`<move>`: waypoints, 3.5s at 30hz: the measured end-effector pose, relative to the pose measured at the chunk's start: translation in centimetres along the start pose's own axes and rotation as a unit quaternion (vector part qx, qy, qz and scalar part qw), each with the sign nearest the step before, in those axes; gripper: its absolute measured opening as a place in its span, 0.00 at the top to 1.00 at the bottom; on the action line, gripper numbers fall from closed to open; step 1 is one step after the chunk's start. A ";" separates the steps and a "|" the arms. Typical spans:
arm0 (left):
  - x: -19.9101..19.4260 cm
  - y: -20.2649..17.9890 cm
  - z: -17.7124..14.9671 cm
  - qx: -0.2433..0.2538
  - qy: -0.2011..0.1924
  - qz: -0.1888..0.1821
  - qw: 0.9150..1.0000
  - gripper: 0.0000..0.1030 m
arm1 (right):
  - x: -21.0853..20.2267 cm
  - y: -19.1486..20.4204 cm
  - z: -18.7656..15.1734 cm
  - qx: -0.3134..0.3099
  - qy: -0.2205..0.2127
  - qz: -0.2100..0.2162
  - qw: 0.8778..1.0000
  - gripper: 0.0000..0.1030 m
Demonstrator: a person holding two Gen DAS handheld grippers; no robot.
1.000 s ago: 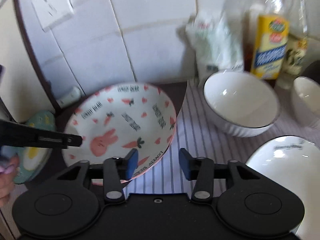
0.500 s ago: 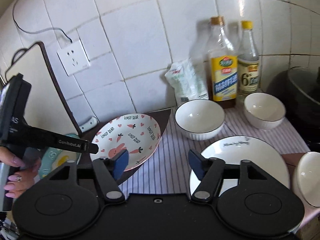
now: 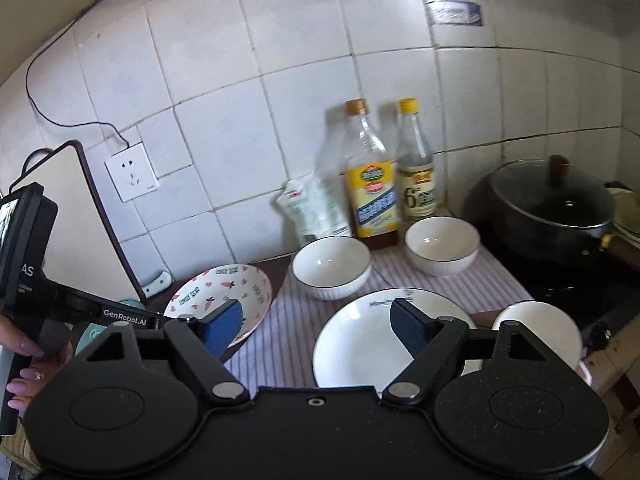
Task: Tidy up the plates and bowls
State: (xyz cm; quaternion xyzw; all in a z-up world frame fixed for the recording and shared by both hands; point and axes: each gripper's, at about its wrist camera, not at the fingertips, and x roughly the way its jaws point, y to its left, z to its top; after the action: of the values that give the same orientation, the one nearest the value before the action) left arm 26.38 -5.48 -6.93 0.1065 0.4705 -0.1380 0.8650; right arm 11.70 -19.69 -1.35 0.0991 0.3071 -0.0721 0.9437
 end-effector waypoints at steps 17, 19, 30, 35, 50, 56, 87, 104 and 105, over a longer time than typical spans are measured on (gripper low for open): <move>2.7 -6.7 -0.9 0.056 0.035 -0.055 0.996 0.06 | -1.3 -3.7 -5.7 -0.023 -0.049 -0.067 0.996 0.17; 3.2 -7.1 -1.0 0.059 0.033 -0.057 0.996 0.06 | -1.1 -4.0 -6.4 -0.021 -0.059 -0.075 0.995 0.17; 5.0 -8.5 -0.7 0.030 -0.017 -0.141 0.989 0.06 | 4.9 -9.0 -12.0 0.082 -0.026 -0.054 0.995 0.20; 8.7 -10.2 -0.6 0.059 -0.063 -0.137 0.987 0.06 | 7.4 -11.9 -14.3 0.176 -0.029 -0.057 0.982 0.33; 14.0 -12.5 0.2 0.062 -0.028 -0.169 0.983 0.09 | 10.4 -13.7 -13.4 0.193 0.001 -0.033 0.981 0.74; 15.4 -11.6 0.4 0.012 0.024 -0.173 0.985 0.66 | 10.8 -13.9 -13.4 0.216 0.005 -0.035 0.976 0.76; 10.5 -8.0 -1.9 -0.024 0.040 -0.154 0.987 0.73 | 8.8 -10.9 -11.7 0.117 0.036 0.002 0.992 0.76; 3.7 -1.1 -3.7 -0.058 0.016 -0.148 0.987 0.73 | 7.4 -5.7 -10.3 0.093 0.058 0.076 0.991 0.76; 3.2 -0.7 -3.7 -0.060 0.012 -0.145 0.988 0.73 | 7.4 -5.3 -10.1 0.090 0.061 0.078 0.991 0.76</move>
State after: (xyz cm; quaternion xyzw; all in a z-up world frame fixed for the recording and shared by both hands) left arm 24.93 -5.39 -11.67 -0.0133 0.4983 -0.2323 0.8352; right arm 10.90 -23.01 -14.50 0.2119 0.3477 -0.0191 0.9131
